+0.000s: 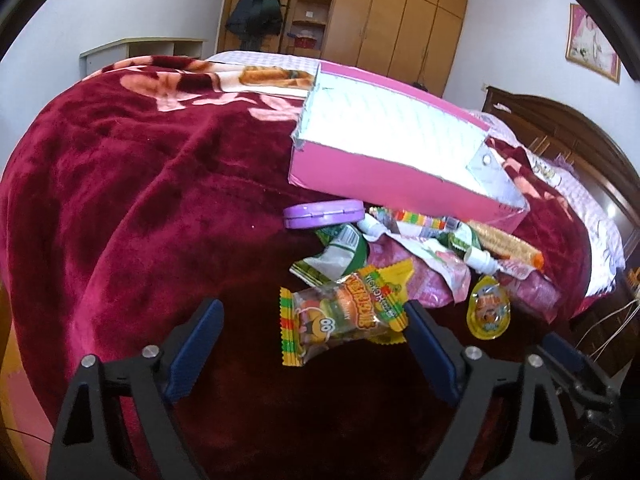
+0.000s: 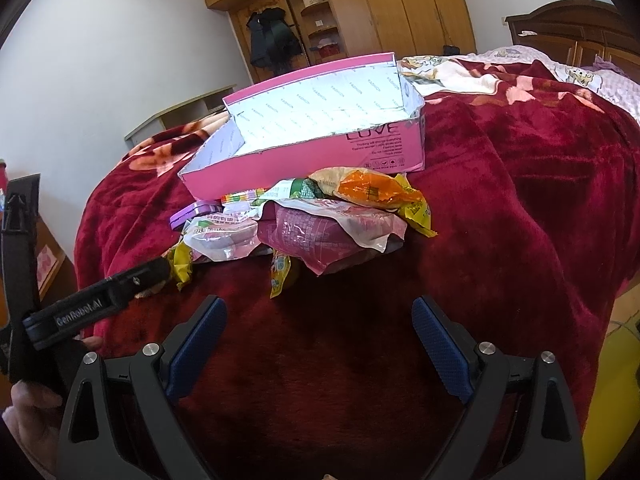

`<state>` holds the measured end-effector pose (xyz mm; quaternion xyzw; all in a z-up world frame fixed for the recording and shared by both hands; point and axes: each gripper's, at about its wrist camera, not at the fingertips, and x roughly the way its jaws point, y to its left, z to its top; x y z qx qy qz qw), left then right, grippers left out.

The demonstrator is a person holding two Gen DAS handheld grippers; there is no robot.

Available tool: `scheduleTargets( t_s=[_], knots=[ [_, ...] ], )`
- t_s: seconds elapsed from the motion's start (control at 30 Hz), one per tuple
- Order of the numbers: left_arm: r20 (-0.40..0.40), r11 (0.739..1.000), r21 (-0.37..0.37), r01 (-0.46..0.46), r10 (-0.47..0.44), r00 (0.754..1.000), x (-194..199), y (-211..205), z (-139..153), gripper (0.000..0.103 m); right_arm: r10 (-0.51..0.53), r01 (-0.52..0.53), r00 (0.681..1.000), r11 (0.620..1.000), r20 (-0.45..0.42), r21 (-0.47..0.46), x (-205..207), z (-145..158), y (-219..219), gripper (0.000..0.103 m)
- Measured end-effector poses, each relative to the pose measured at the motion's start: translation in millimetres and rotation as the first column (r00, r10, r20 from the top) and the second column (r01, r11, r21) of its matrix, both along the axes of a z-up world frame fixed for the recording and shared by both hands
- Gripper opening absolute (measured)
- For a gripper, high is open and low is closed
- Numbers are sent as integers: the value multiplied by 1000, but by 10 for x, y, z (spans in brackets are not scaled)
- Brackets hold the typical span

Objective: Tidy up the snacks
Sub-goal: 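Reach the left gripper to the gummy candy bag and close on it, then carry the gummy bag into the pink box while the right gripper carries the yellow jelly cup in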

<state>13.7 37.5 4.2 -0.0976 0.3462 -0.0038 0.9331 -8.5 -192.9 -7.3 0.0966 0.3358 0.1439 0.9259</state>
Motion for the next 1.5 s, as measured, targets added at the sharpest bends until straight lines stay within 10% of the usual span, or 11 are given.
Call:
scheduleTargets(
  t_s=[0.93, 1.5],
  knots=[
    [57, 1000, 2, -10, 10, 998, 135, 161, -165, 56, 6, -8, 999, 998, -34, -61, 16, -30, 185, 95],
    [74, 1000, -17, -6, 8, 997, 137, 212, -232, 59, 61, -63, 998, 989, -21, -131, 327, -104, 589, 50]
  ],
)
